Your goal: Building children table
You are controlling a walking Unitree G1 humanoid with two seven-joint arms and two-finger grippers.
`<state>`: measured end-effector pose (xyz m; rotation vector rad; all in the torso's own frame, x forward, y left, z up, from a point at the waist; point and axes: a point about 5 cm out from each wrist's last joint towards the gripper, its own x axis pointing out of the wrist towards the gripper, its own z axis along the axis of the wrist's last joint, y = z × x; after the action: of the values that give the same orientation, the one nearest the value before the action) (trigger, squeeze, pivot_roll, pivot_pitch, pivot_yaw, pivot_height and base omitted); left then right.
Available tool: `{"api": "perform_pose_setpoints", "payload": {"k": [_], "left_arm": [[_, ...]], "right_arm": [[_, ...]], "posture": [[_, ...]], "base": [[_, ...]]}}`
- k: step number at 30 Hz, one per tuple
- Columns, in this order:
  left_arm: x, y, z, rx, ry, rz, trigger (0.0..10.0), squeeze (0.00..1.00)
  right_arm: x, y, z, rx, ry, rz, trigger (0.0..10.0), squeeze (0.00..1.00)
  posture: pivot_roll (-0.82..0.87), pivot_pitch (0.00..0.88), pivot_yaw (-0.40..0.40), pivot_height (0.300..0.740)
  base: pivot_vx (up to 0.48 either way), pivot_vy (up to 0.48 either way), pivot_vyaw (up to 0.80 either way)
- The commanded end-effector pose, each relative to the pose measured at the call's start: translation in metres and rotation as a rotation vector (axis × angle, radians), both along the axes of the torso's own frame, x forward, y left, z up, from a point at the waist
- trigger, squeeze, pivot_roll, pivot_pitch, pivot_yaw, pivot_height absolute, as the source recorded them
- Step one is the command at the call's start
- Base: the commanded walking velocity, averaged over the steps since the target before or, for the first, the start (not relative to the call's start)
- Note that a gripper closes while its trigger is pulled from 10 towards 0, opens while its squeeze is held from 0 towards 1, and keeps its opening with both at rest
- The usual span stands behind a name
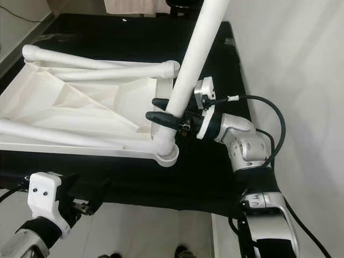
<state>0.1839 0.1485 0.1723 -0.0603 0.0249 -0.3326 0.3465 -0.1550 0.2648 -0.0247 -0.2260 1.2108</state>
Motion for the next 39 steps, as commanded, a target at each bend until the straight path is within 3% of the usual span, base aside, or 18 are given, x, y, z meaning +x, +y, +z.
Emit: {"api": "perform_pose_setpoints", "payload": {"k": [1, 8, 10, 11, 15, 18, 22, 28, 34, 36, 37, 39], "left_arm": [[0.0, 0.003, -0.004, 0.034, 0.014, 0.003, 10.0, 0.0], [0.002, 0.002, -0.005, 0.038, 0.003, 0.013, 10.0, 0.0], [0.002, 0.002, -0.005, 0.038, 0.003, 0.013, 10.0, 0.0], [0.003, 0.002, -0.005, 0.038, -0.002, 0.014, 10.0, 0.0], [0.004, 0.002, -0.005, 0.038, -0.005, 0.015, 10.0, 0.0], [0.005, 0.002, -0.005, 0.037, -0.007, 0.016, 10.0, 0.0], [0.007, 0.003, -0.005, 0.04, -0.012, 0.018, 10.0, 0.0], [0.008, 0.003, -0.006, 0.046, -0.016, 0.025, 10.0, 0.0], [0.008, 0.003, -0.006, 0.044, -0.019, 0.027, 10.0, 0.0], [0.009, 0.003, -0.006, 0.044, -0.019, 0.027, 10.0, 0.0], [0.009, 0.003, -0.006, 0.044, -0.019, 0.027, 10.0, 0.0], [0.009, 0.003, -0.006, 0.043, -0.019, 0.028, 10.0, 0.0]], "right_arm": [[0.007, -0.013, 0.005, -0.019, -0.035, -0.124, 10.0, 0.0], [0.018, -0.031, 0.019, -0.034, -0.11, -0.338, 10.0, 0.0], [0.018, -0.031, 0.019, -0.034, -0.11, -0.338, 10.0, 0.0], [0.022, -0.04, 0.022, -0.065, -0.135, -0.438, 10.0, 0.0], [0.025, -0.044, 0.018, -0.129, -0.145, -0.514, 10.0, 0.0], [0.024, -0.041, 0.011, -0.171, -0.139, -0.512, 10.0, 0.0], [0.018, -0.021, -0.011, -0.244, -0.148, -0.454, 10.0, 0.0], [0.026, -0.021, -0.014, -0.248, -0.145, -0.544, 10.0, 0.0], [0.018, -0.008, -0.021, -0.248, -0.11, -0.452, 10.0, 0.0], [0.001, 0.01, -0.013, -0.1, -0.054, -0.259, 10.0, 0.0], [0.001, 0.01, -0.013, -0.1, -0.054, -0.259, 10.0, 0.0], [-0.011, 0.019, -0.002, 0.011, -0.029, -0.143, 10.0, 0.0]], "posture": [[0.0, 0.296, -0.003, 0.74], [-0.01, 0.291, -0.005, 0.74], [-0.01, 0.291, -0.005, 0.74], [-0.01, 0.288, -0.006, 0.74], [-0.01, 0.286, -0.007, 0.74], [-0.01, 0.287, -0.007, 0.74], [0.01, 0.285, 0.0, 0.74], [0.01, 0.282, -0.005, 0.74], [0.01, 0.281, -0.01, 0.74], [0.01, 0.282, -0.011, 0.74], [0.01, 0.282, -0.011, 0.74], [0.01, 0.281, -0.01, 0.74]], "base": [[0.0, 0.0, 0.0], [0.0, 0.0, 0.0], [0.0, 0.0, 0.0], [0.0, 0.0, 0.0], [0.0, 0.0, 0.0], [0.0, 0.0, 0.0], [0.0, 0.0, 0.0], [0.0, 0.0, 0.0], [0.0, 0.0, 0.0], [0.0, 0.0, 0.0], [0.0, 0.0, 0.0], [0.0, 0.0, 0.0]]}}
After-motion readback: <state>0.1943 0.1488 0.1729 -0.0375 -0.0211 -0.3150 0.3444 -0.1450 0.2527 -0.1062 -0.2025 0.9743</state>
